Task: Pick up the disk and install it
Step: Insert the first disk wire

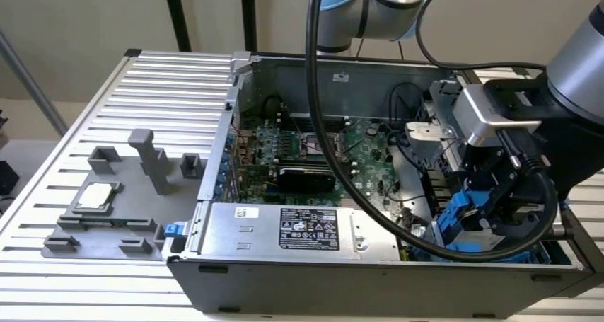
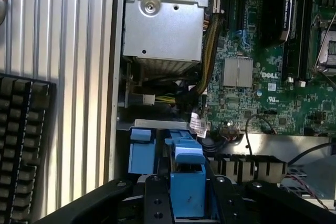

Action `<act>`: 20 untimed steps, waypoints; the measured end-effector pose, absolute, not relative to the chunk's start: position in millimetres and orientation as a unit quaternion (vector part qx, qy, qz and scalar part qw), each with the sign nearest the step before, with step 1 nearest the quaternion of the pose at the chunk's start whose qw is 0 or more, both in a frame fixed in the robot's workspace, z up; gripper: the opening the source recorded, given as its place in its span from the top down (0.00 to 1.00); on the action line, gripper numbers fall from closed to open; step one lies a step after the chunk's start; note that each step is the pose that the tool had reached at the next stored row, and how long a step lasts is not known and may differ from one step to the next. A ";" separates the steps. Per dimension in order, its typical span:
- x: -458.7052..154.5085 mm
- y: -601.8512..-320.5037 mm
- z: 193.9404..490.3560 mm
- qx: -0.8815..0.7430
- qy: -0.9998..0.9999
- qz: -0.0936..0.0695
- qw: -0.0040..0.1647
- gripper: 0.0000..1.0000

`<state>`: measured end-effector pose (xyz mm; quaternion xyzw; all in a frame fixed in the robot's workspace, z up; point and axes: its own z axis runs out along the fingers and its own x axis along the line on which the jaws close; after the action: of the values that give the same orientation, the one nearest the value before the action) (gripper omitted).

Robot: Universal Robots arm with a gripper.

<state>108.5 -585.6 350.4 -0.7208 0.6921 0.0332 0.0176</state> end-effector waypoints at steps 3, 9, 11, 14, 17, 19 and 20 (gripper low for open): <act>108.7 -585.5 349.8 -0.721 0.692 0.034 0.018 1.00; 108.8 -585.6 350.2 -0.721 0.692 0.033 0.018 0.00; 111.1 -585.6 350.3 -0.721 0.692 0.033 0.018 0.00; 113.0 -585.6 350.5 -0.721 0.692 0.034 0.019 0.00; 113.0 -585.6 350.4 -0.721 0.692 0.034 0.019 0.00; 113.0 -585.6 350.4 -0.721 0.692 0.034 0.019 0.00; 113.1 -585.6 350.4 -0.721 0.692 0.034 0.019 0.00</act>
<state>113.1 -585.6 350.4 -0.7209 0.6919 0.0341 0.0185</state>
